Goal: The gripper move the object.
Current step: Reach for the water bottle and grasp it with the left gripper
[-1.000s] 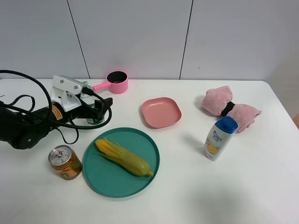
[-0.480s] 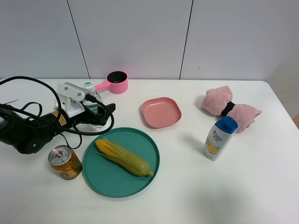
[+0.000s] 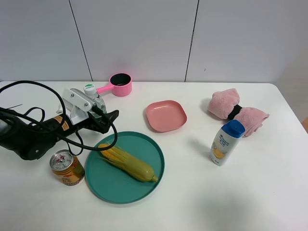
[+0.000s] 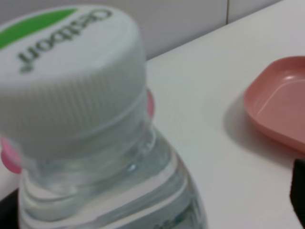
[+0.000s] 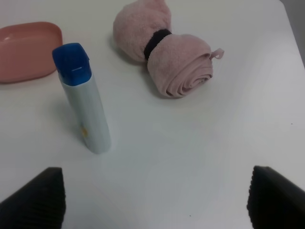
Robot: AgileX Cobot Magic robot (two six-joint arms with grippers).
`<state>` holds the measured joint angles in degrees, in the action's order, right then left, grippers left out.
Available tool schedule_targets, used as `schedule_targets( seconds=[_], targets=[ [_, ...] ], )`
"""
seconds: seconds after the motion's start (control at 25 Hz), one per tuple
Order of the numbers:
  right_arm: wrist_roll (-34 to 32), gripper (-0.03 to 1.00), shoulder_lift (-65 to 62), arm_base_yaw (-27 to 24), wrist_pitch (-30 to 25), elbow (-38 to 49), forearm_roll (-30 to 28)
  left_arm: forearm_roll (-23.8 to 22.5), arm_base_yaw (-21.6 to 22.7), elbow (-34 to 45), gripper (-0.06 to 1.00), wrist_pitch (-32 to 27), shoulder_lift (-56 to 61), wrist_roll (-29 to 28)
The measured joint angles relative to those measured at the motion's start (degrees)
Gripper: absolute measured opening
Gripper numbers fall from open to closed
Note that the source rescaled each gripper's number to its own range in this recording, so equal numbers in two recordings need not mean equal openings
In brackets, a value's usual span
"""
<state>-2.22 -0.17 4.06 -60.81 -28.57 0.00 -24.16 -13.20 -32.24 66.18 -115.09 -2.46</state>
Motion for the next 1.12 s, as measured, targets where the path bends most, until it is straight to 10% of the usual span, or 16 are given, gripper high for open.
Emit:
schedule_targets(
  seconds=[0.96, 1.12],
  targets=[
    [0.0, 1.0, 0.0, 0.0, 0.0, 0.0, 0.0, -0.05, 0.0, 0.0, 0.99, 2.29, 0.0, -1.45],
    [0.0, 1.0, 0.0, 0.0, 0.0, 0.0, 0.0, 0.23, 0.0, 0.0, 0.64, 2.57, 0.0, -1.68]
  ],
)
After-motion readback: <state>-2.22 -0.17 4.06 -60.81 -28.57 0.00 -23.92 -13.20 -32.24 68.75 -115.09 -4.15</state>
